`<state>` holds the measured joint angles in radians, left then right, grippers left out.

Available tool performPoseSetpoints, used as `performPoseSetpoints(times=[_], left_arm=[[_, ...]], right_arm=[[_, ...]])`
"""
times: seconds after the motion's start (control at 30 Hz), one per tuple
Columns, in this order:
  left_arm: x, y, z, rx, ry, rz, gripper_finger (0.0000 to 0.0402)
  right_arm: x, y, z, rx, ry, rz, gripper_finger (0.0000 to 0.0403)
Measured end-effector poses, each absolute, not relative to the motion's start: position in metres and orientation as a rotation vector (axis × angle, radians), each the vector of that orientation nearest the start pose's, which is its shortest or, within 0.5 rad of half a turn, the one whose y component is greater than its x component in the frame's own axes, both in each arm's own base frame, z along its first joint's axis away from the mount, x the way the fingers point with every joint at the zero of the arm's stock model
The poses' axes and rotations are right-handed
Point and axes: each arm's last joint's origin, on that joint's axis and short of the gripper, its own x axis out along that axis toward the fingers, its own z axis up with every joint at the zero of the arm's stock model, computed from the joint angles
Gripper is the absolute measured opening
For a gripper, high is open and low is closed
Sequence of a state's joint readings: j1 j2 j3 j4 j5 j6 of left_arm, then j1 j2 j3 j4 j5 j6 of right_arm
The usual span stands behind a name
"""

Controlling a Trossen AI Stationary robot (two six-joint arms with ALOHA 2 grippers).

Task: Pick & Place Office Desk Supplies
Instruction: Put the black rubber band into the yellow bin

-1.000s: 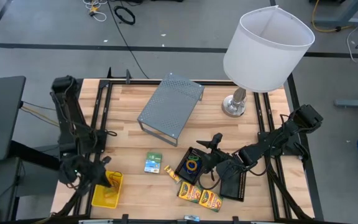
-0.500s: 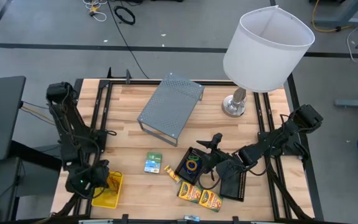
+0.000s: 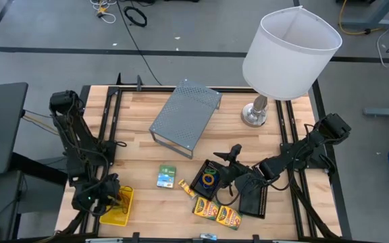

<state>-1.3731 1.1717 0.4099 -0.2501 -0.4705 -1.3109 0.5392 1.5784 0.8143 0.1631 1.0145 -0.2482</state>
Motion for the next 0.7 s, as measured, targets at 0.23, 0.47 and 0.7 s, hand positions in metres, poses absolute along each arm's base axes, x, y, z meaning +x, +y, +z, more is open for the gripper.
performPoseSetpoints(times=[0.23, 0.47, 0.7], left_arm=[[0.0509, -0.1797, 0.1430, -0.368, 0.917, -0.242, 0.0194], [0.0517, -0.1831, 0.1456, -0.352, 0.892, -0.287, 0.0221], [0.0514, -0.1800, 0.1435, -0.339, 0.897, -0.252, 0.0221]], right_arm=[[0.2777, 0.1375, 0.1943, -0.665, 0.492, -0.408, 0.0188], [0.2777, 0.1375, 0.1943, -0.664, 0.492, -0.409, 0.0188], [0.2777, 0.1375, 0.1944, -0.665, 0.492, -0.409, 0.0188]])
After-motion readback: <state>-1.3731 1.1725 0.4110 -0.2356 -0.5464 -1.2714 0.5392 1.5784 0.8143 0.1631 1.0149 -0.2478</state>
